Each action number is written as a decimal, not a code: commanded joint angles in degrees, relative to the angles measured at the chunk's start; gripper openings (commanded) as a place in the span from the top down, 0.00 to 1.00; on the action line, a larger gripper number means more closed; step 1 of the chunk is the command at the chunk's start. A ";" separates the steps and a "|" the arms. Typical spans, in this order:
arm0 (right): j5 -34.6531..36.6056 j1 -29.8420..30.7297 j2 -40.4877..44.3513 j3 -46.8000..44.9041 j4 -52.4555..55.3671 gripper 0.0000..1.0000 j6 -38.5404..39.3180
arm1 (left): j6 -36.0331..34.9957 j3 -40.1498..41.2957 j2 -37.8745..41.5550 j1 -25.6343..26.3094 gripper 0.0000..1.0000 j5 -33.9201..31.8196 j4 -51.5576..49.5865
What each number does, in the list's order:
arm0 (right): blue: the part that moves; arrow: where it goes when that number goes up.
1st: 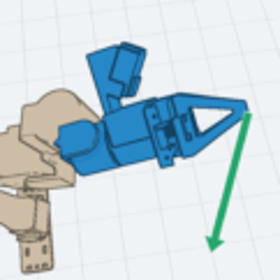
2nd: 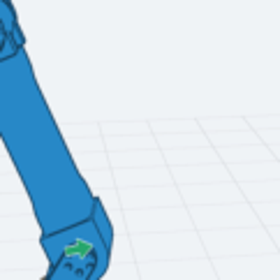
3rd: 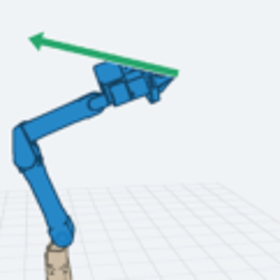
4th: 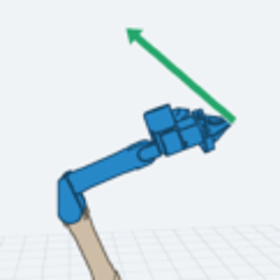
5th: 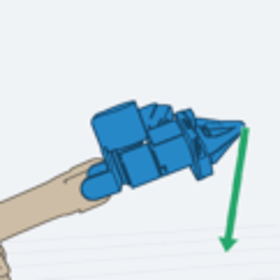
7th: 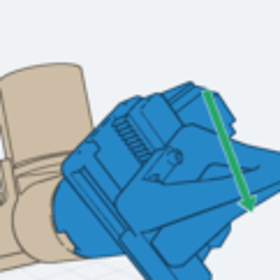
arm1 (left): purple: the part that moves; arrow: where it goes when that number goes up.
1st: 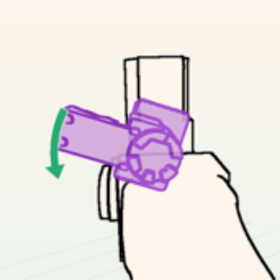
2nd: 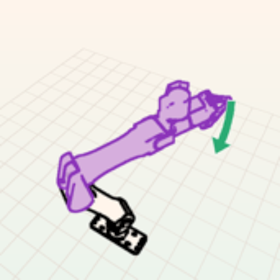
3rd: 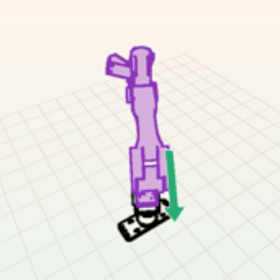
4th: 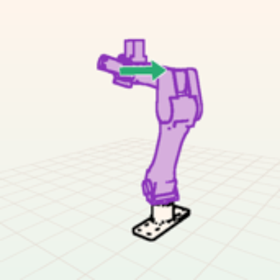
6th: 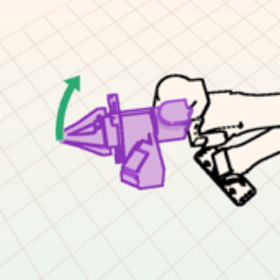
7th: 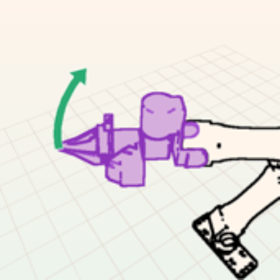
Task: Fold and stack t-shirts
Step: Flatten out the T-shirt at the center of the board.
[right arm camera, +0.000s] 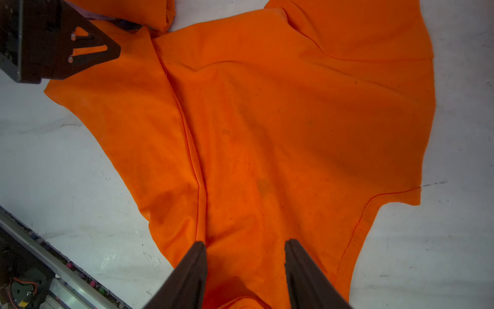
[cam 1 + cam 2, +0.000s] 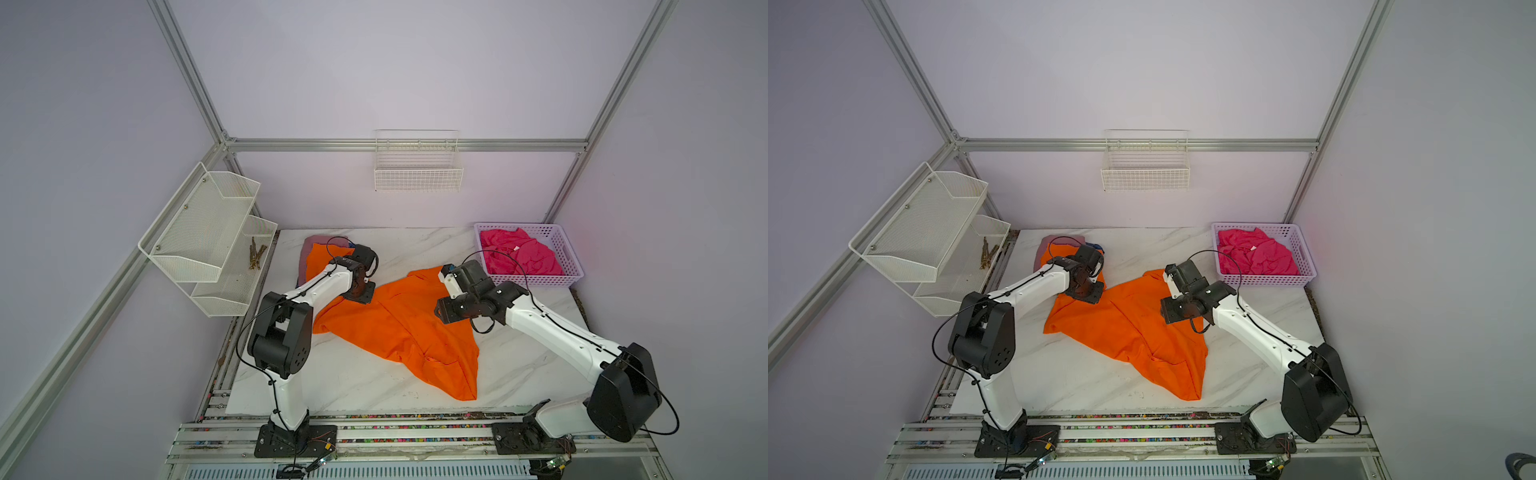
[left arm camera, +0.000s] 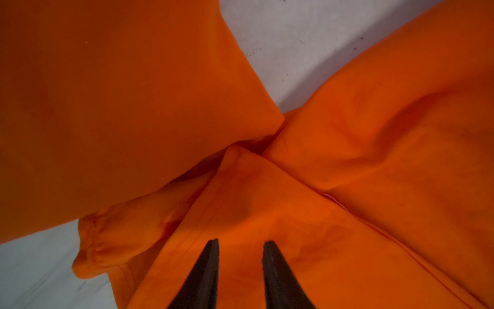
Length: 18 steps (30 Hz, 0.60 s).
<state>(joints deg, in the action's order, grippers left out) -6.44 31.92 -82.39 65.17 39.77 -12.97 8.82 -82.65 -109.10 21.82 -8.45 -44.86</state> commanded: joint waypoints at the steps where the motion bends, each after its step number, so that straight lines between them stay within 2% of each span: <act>1: -0.94 0.24 -0.46 -0.33 -1.96 0.47 -0.56 | -2.08 -3.26 -2.14 -0.76 0.68 1.33 0.96; 6: -1.91 0.31 -1.20 -0.04 -2.68 0.48 -0.82 | -2.42 -5.94 -4.19 -0.78 0.68 3.29 0.65; 18: -2.37 0.39 -1.90 -0.22 -3.46 0.49 -1.09 | -4.05 -5.04 -3.67 -0.73 0.62 4.49 1.36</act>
<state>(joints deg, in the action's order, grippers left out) -8.47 31.94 -83.68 65.01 37.82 -13.43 6.17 -87.11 -113.65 21.32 -4.89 -44.25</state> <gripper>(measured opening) 0.513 0.380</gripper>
